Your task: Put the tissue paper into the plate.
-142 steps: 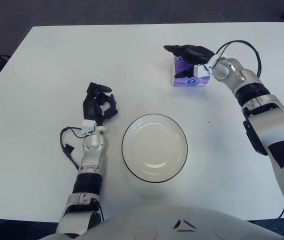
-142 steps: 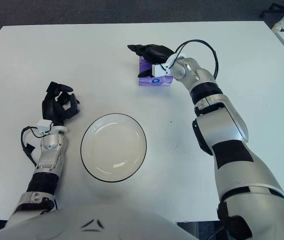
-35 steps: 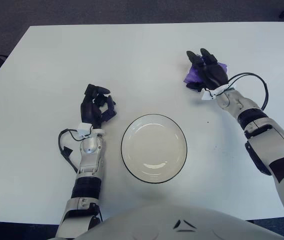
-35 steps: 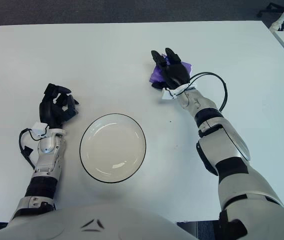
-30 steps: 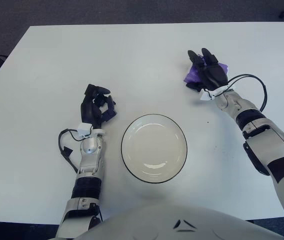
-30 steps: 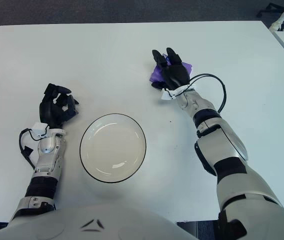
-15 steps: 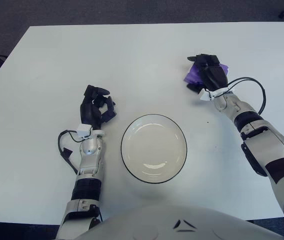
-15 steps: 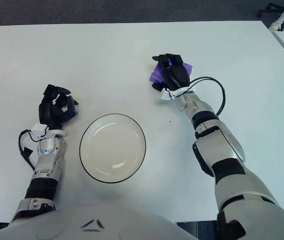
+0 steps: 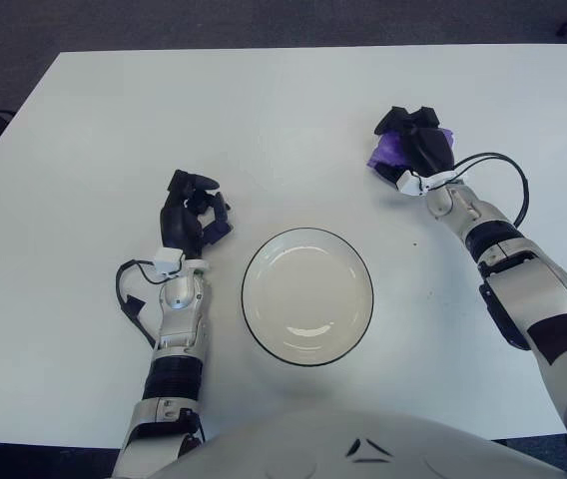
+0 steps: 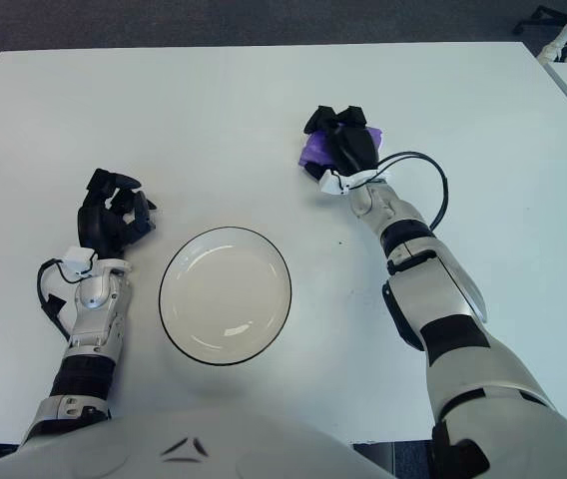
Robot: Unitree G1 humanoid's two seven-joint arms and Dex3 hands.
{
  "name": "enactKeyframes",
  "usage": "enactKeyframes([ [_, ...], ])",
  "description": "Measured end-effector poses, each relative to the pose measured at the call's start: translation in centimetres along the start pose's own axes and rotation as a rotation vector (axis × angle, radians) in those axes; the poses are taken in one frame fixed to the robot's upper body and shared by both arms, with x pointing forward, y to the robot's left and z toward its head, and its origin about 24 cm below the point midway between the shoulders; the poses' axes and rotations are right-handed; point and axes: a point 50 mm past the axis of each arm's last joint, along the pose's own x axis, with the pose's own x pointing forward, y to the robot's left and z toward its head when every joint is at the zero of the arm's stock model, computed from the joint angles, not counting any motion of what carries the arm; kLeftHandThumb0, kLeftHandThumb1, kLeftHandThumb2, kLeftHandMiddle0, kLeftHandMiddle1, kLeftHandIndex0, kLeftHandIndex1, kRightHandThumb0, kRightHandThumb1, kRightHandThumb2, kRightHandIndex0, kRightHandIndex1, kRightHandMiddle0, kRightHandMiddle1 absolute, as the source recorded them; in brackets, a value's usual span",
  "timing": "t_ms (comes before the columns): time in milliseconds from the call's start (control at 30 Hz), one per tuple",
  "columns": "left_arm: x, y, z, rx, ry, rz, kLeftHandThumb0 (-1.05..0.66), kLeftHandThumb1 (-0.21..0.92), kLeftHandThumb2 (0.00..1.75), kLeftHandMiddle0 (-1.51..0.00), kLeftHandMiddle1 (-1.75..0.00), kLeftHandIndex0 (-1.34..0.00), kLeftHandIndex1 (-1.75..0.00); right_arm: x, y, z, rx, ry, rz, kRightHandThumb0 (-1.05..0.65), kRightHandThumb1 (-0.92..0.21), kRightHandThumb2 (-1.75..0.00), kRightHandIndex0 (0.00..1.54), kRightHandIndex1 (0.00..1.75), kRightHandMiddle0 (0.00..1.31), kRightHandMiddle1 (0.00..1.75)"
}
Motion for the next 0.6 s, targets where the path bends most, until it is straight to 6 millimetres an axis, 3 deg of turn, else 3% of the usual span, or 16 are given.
enactKeyframes([
  [233, 0.00, 0.04, 0.00, 0.000, 0.000, 0.002, -0.41, 0.54, 1.05, -0.72, -1.75, -0.44, -1.75, 0.12, -0.21, 0.03, 0.055, 0.010, 0.000, -0.55, -0.14, -1.53, 1.22, 1.75, 0.76, 1.75],
  [600, -0.03, 0.10, 0.00, 0.001, 0.001, 0.006, -0.42, 0.51, 1.08, -0.73, -1.75, -0.45, -1.75, 0.31, -0.62, 0.02, 0.193, 0.038, -0.005, -0.57, -0.10, -1.58, 1.36, 1.75, 0.79, 1.75],
])
